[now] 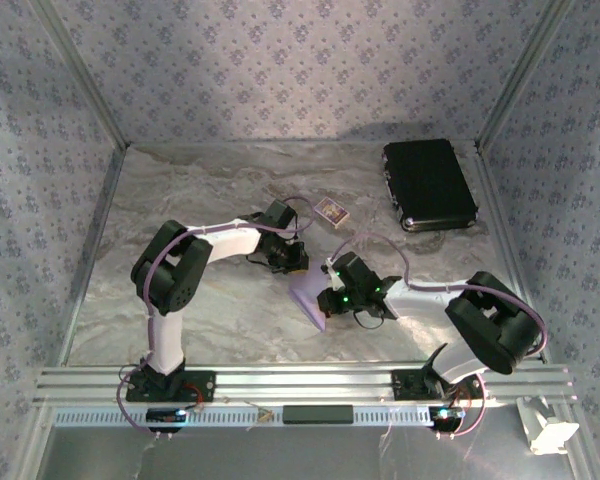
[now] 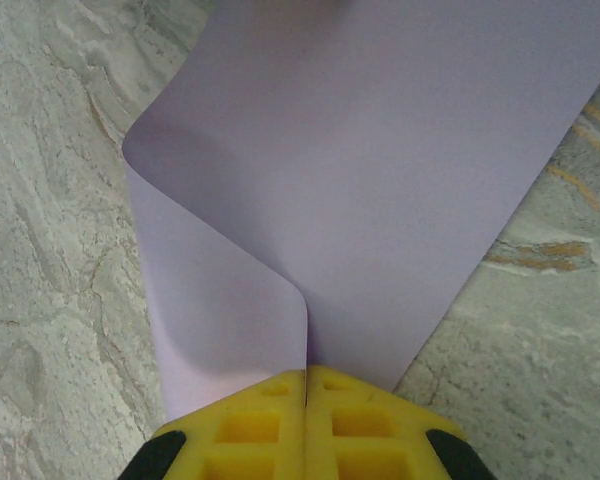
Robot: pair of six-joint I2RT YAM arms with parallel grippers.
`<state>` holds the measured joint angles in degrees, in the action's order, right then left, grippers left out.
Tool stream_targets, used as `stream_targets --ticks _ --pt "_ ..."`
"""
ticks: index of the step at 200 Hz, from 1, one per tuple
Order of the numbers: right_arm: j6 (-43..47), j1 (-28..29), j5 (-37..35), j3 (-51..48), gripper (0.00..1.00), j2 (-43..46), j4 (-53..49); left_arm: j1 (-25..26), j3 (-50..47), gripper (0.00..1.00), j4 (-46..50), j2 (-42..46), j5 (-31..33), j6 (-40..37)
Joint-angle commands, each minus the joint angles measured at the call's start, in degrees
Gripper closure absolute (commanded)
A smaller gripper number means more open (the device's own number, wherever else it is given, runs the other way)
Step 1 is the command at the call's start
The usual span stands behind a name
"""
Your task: Fold a paper plane with a square sheet of paper (pick it up from the middle)
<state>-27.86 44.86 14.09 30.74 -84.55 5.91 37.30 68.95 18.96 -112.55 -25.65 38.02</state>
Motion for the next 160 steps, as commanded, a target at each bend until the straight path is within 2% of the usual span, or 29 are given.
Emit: stream_targets --ticks 1,110,160 --pt "0.53 -0.39 -1.17 1.47 1.0 -0.96 -1.43 0.16 -1.01 0.87 2.43 0.32 2.97 0.14" --pt "0.43 -0.46 -1.85 1.78 1.0 -2.46 -2.53 0.21 -0.67 0.86 2.24 0.62 3.05 0.14" --pt "2.17 -0.89 -0.85 2.22 1.0 -3.81 -2.27 0.06 -0.52 0.78 -0.25 4.65 2.77 1.87"
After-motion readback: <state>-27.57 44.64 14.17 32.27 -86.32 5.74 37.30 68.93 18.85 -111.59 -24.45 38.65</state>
